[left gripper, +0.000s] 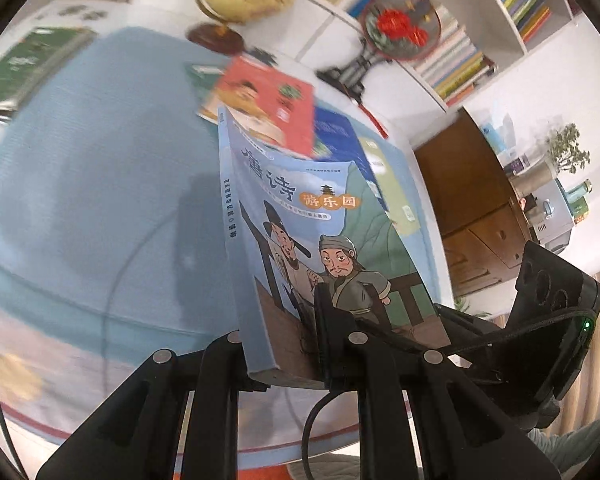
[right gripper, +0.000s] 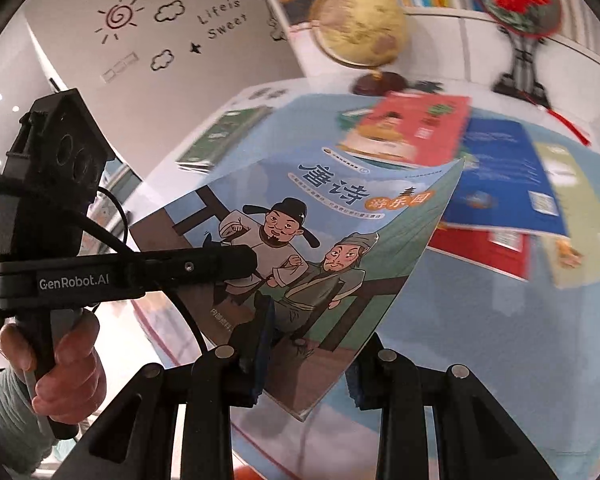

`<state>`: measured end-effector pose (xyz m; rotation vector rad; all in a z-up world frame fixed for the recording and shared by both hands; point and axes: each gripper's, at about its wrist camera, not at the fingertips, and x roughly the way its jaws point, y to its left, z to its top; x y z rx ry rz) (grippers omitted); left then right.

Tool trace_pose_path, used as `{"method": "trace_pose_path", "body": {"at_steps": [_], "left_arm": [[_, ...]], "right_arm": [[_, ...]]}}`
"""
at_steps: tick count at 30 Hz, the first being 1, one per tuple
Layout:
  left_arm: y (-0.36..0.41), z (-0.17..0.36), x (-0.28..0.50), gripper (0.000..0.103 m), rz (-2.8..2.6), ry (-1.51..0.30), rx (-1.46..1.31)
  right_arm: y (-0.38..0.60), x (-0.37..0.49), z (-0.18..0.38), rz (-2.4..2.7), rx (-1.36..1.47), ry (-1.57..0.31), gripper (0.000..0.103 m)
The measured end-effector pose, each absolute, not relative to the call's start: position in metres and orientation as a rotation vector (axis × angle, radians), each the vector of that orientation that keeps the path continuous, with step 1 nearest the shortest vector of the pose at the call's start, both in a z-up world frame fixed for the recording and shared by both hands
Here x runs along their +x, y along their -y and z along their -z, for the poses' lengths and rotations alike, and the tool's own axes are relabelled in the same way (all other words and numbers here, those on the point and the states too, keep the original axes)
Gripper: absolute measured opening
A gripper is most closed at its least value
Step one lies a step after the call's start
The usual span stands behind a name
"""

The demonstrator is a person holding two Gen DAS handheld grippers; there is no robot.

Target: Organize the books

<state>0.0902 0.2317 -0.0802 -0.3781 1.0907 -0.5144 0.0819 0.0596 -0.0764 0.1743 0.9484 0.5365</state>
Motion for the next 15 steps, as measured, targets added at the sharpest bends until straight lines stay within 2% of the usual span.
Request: {"method": "trace_pose_path", "body": {"at_steps": [8,15], "left_arm": [[-0.334,0.058,0.112,0.013,0.451,-1.011,-0.392],[-0.424,0.049,0.187,0.013,0.416,-0.973,-0.393]], "right_arm": [[-0.168,0.118,0.056,-0.594,0.135,-0.893,0.030],[-0.256,0.196,0.046,-0.621,0.120,-0.851,0.030]]}}
